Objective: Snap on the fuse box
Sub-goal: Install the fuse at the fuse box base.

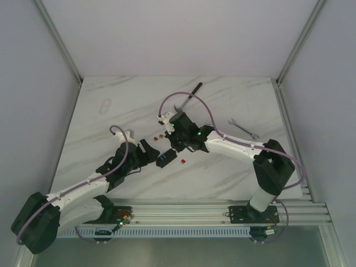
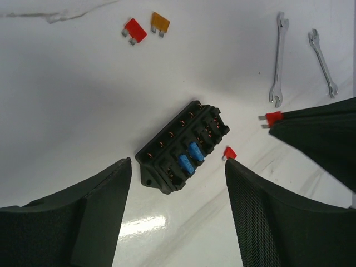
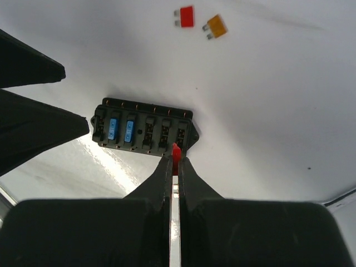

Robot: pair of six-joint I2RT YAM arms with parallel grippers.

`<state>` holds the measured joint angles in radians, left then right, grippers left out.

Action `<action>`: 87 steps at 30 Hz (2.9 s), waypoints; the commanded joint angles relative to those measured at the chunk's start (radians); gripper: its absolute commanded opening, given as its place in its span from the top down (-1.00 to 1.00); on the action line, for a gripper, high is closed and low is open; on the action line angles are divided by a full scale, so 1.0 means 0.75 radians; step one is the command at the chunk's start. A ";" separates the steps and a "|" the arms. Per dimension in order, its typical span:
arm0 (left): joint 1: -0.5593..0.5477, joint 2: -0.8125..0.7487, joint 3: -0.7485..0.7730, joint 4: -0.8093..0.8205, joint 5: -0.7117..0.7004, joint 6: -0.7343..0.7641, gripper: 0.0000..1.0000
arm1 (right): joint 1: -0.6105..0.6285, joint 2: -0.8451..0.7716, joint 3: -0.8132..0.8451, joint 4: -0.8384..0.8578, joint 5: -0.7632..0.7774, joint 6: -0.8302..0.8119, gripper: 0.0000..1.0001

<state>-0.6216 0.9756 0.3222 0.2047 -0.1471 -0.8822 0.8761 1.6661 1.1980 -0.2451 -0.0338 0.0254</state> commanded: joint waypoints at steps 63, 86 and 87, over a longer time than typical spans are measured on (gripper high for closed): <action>0.013 0.334 -0.131 0.353 0.164 -0.272 0.01 | 0.176 0.346 0.250 -0.166 0.195 0.161 1.00; 0.015 0.327 -0.137 0.342 0.159 -0.273 0.01 | 0.177 0.231 0.203 -0.094 0.262 0.211 1.00; 0.015 0.328 -0.136 0.343 0.159 -0.272 0.01 | 0.177 0.233 0.203 -0.096 0.260 0.210 1.00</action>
<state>-0.6136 1.2221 0.2352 0.4522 -0.0372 -1.0763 1.0016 1.8729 1.3510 -0.3386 0.1398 0.1677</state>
